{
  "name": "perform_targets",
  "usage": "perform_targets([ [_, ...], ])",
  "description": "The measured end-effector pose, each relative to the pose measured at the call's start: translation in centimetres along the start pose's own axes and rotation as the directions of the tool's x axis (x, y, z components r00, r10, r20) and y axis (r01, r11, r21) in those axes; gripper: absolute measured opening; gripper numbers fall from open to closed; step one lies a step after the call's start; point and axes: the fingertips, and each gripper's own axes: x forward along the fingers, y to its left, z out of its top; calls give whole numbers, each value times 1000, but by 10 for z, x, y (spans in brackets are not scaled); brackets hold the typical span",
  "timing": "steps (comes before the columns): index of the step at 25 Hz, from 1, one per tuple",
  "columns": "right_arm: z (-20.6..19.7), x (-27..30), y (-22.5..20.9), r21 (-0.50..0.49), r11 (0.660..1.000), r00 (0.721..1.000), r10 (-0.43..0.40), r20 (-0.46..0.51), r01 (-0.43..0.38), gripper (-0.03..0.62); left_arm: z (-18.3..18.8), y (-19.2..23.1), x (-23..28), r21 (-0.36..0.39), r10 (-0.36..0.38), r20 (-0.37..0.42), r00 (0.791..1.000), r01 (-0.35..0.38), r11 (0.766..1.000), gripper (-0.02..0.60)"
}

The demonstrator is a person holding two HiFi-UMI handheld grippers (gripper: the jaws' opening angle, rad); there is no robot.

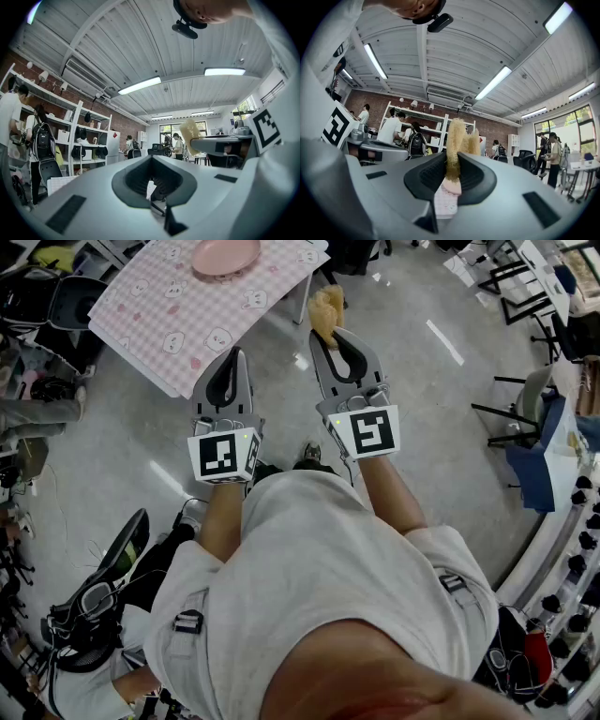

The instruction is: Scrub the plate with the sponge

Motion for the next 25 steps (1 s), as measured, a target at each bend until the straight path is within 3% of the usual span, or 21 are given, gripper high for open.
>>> perform_targets([
  [10, -14, -12, -7, 11, 999, 999, 49, -6, -49, 60, -6, -15, -4, 21, 31, -19, 999, -31, 999, 11],
  [14, -16, -16, -5, 8, 996, 996, 83, -9, -83, 60, -8, -20, -5, 17, 50, -32, 998, -49, 999, 60],
  [25, -29, -41, -32, 50, 984, 985, 171, 5, -171, 60, -28, -62, 3, 19, 119, -61, 991, -118, 993, 57],
])
